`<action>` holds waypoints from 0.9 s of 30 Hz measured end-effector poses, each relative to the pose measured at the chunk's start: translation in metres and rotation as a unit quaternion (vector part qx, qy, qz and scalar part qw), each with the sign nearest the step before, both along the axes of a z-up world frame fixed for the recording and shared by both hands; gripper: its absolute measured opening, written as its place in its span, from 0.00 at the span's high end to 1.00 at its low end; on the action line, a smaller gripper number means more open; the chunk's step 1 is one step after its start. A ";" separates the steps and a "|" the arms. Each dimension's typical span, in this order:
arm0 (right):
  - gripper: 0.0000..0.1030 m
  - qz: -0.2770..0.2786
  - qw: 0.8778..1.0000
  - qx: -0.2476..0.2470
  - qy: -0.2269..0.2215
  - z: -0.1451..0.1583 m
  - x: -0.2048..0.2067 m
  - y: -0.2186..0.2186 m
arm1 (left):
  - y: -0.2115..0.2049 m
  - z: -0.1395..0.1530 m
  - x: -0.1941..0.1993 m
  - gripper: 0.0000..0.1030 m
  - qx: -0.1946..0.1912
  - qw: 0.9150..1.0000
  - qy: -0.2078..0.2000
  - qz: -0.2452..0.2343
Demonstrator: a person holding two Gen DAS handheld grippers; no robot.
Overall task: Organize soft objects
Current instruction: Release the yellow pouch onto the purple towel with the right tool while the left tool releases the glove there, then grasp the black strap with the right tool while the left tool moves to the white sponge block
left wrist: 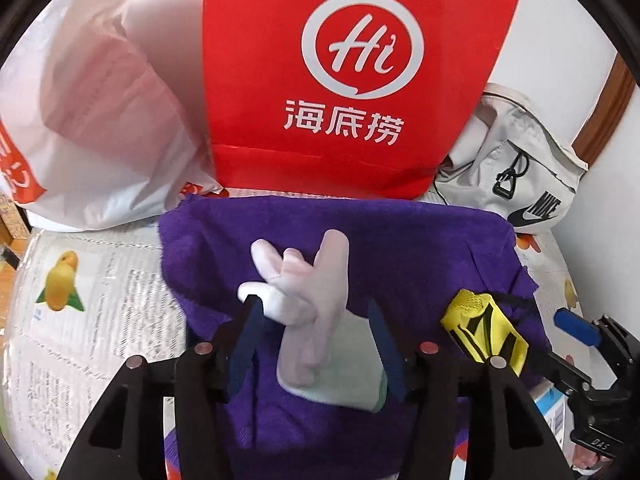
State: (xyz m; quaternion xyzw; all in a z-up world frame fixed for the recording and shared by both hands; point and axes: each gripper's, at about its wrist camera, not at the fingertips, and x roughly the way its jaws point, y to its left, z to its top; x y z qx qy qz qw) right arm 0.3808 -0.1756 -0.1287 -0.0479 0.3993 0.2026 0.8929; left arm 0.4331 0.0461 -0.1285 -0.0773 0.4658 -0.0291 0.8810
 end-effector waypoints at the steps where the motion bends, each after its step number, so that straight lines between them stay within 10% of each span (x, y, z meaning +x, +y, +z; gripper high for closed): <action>1: 0.39 -0.003 1.000 0.000 -0.004 0.003 -0.004 -0.001 | 0.001 0.003 -0.005 0.43 0.005 1.000 -0.003 0.003; 14: 0.38 -0.019 0.997 0.066 -0.027 0.032 -0.102 -0.006 | 0.020 0.045 -0.112 0.38 -0.007 0.999 -0.047 0.023; 27: 0.38 -0.008 1.000 0.023 -0.015 0.008 -0.216 0.008 | 0.031 0.030 -0.219 0.38 -0.019 0.999 -0.022 0.037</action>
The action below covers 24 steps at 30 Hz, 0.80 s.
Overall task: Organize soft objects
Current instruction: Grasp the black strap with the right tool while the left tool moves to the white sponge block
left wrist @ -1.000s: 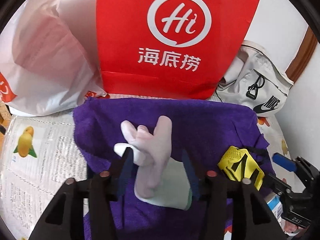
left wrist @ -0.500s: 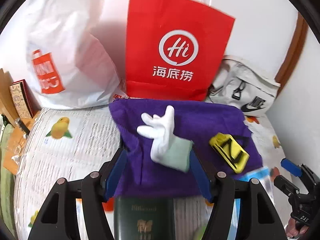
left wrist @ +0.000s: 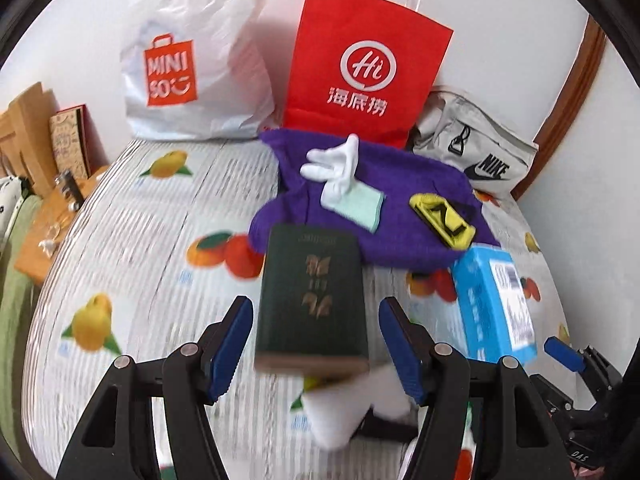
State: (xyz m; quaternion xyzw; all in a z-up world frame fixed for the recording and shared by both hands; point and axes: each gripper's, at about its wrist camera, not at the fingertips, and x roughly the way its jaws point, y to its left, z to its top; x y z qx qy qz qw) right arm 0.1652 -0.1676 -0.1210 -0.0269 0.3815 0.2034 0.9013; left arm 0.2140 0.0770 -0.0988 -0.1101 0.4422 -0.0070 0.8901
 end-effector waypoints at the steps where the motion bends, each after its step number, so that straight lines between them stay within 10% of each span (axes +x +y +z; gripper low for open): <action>1: 0.38 -0.003 1.000 -0.002 0.001 -0.004 -0.005 0.000 | 0.000 -0.002 -0.006 0.38 0.001 1.000 0.000 0.000; 21: 0.60 0.005 0.999 -0.033 0.034 -0.082 -0.007 0.016 | -0.001 -0.051 -0.068 0.38 0.000 1.000 0.031 0.006; 24: 0.79 0.010 0.999 -0.020 0.034 -0.081 -0.006 0.018 | -0.008 -0.051 -0.072 0.38 -0.002 0.999 0.032 -0.008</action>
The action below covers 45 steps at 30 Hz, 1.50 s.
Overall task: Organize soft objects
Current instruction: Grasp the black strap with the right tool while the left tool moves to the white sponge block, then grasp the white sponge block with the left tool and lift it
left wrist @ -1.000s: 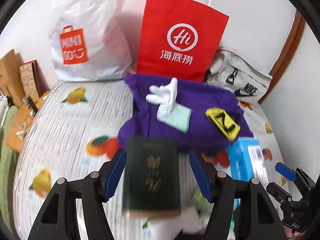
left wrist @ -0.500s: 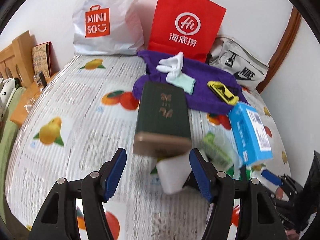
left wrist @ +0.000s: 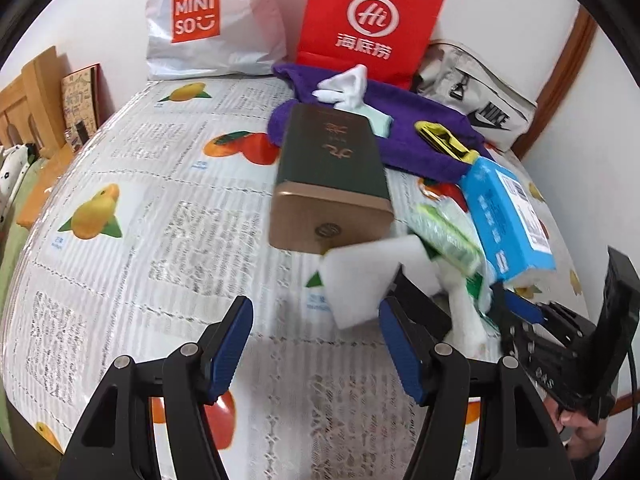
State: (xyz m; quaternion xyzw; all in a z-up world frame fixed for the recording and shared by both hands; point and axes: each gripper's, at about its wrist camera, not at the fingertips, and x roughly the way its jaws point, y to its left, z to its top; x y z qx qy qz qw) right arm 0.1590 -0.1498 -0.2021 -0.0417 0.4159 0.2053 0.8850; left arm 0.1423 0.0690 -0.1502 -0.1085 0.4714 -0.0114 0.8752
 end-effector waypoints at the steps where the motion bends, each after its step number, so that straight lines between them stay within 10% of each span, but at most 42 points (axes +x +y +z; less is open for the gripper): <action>1: 0.79 0.003 1.000 0.003 -0.001 0.001 0.000 0.000 | -0.003 0.000 -0.001 0.38 0.000 1.000 0.001 -0.004; 19: 0.80 -0.024 0.998 0.045 -0.034 0.037 -0.043 -0.039 | -0.046 -0.008 -0.001 0.39 -0.041 0.999 0.016 -0.027; 35: 0.80 -0.032 0.997 0.059 -0.026 0.027 -0.051 -0.060 | -0.034 -0.024 0.008 0.39 0.100 0.994 0.000 -0.038; 43: 0.80 -0.032 0.998 0.050 -0.013 0.021 -0.045 -0.057 | -0.040 -0.033 0.016 0.39 0.078 0.991 -0.046 -0.100; 45: 0.80 -0.032 0.998 0.046 -0.008 0.018 -0.043 -0.055 | -0.045 -0.033 0.014 0.52 0.078 0.988 -0.054 -0.119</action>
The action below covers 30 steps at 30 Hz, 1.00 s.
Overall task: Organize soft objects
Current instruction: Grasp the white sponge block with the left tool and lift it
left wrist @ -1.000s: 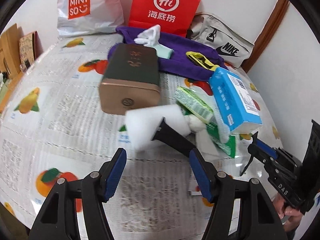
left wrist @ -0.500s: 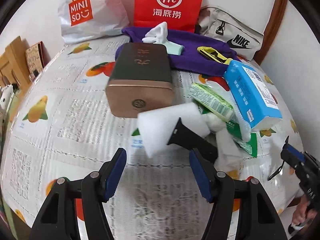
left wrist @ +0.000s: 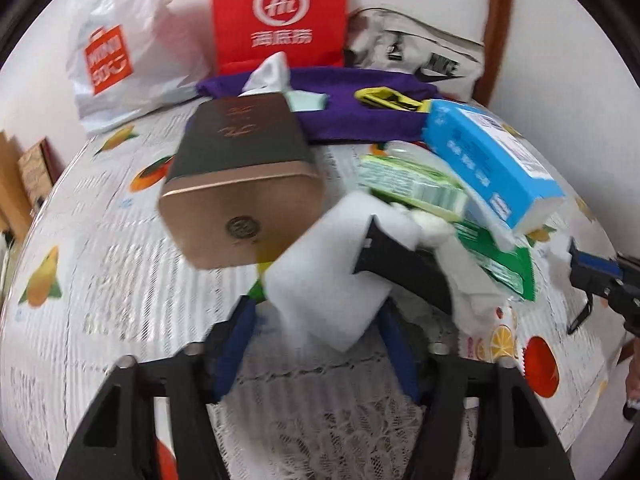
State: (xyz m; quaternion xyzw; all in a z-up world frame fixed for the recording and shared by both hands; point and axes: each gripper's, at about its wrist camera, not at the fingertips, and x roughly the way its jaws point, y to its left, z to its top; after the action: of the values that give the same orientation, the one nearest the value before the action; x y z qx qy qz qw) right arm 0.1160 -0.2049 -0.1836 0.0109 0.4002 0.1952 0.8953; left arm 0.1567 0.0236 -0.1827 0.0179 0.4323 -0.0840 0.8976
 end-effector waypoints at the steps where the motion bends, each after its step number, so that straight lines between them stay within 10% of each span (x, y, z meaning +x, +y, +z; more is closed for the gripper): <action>1: 0.80 0.000 1.000 -0.002 0.001 0.000 0.000 0.001 | -0.001 0.002 -0.001 0.52 -0.005 1.000 -0.004 -0.006; 30: 0.80 -0.032 0.999 -0.008 -0.001 0.013 -0.036 -0.009 | 0.048 0.048 -0.060 0.56 -0.033 0.995 -0.046 0.085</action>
State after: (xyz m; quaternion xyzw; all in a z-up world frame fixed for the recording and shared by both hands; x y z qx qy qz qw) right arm 0.0801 -0.2137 -0.1706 0.0170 0.4005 0.1630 0.9015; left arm 0.0967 0.0713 -0.1351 -0.0447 0.3874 -0.0213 0.9206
